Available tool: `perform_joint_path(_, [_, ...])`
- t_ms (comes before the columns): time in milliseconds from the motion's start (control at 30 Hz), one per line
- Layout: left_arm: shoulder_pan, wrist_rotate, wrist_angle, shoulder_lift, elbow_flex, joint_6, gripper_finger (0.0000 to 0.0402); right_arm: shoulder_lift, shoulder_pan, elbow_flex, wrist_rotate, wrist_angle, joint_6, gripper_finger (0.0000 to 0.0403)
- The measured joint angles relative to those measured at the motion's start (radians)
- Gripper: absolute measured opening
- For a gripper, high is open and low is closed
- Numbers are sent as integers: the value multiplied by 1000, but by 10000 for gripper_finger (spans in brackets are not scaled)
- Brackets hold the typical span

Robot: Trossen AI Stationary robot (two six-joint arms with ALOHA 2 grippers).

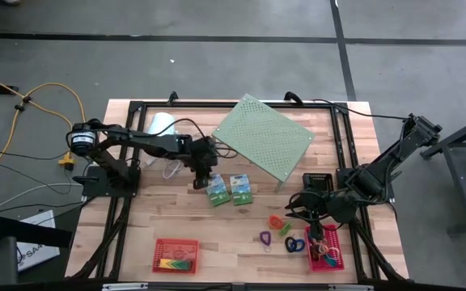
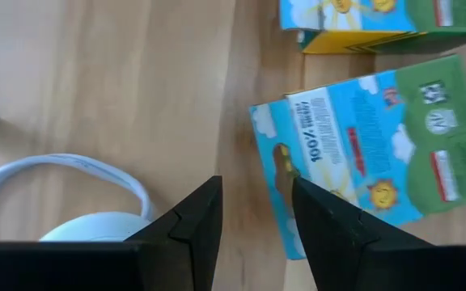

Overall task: Pick & Place Office Desk Supplies
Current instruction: Put the left crayon box into the orange bin

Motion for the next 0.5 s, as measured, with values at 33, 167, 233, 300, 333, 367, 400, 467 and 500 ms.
perform_joint_path(33, [5, 14, 0, 0, 0, 0, 144, 0, 0, 0, 0, 0, 0, 86])
perform_joint_path(167, [12, 41, -5, 0, 0, 0, 144, 0, 0, 0, 0, 0, 0, 86])
perform_joint_path(233, [8, 41, -10, 0, 0, 0, 144, 0, 0, 0, 0, 0, 0, 86])
perform_joint_path(300, [3, 43, -13, 3, 0, -8, 144, 0, 0, 0, 0, 0, 0, 86])
perform_joint_path(333, [2, 44, -17, 5, 0, -8, 144, 0, 0, 0, 0, 0, 0, 86])
perform_joint_path(367, [2, 44, -29, 5, 0, -8, 144, 0, 0, 0, 0, 0, 0, 86])
perform_joint_path(400, [2, 44, -34, 5, 0, -9, 144, 0, 0, 0, 0, 0, 0, 86])
perform_joint_path(467, [3, 44, -36, 5, 0, -11, 144, 0, 0, 0, 0, 0, 0, 86])
perform_joint_path(500, [3, 44, -38, 5, 0, -11, 144, 0, 0, 0, 0, 0, 0, 86])
